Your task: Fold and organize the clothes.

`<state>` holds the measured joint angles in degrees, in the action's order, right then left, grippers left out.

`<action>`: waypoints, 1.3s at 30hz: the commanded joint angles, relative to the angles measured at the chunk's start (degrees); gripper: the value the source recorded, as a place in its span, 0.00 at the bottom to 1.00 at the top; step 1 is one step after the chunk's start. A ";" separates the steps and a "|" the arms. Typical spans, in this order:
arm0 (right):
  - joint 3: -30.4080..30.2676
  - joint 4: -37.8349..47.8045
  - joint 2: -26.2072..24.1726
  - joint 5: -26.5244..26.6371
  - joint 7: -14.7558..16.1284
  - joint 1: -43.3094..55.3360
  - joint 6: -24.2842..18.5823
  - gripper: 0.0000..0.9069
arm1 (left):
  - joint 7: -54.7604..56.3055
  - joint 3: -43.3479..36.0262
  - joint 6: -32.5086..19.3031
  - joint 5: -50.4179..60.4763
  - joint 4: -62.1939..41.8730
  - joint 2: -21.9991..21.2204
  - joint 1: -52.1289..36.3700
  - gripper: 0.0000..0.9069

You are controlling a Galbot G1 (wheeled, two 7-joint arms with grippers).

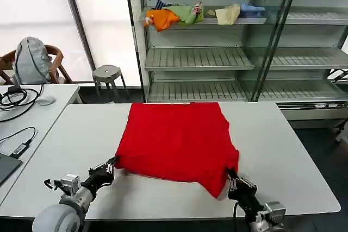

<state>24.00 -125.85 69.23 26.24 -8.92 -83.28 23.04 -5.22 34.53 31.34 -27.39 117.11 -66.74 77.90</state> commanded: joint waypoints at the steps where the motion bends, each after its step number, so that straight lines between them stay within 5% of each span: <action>1: -0.86 5.81 0.49 1.17 -0.17 10.20 0.92 0.00 | -0.40 -0.55 -0.74 -3.90 -6.59 0.39 -7.82 0.02; 16: -3.83 15.77 2.48 -0.44 -0.49 18.97 1.66 0.00 | -1.55 -2.47 -2.47 -7.69 -15.85 3.27 -14.47 0.02; 39: -4.96 23.24 2.17 -1.70 -0.38 25.38 1.47 0.00 | -3.19 -6.88 -4.42 -5.84 -26.47 2.18 -22.22 0.02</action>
<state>19.27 -104.72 71.37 24.53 -9.36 -59.82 24.63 -8.29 28.29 27.14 -33.31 94.98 -64.67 58.23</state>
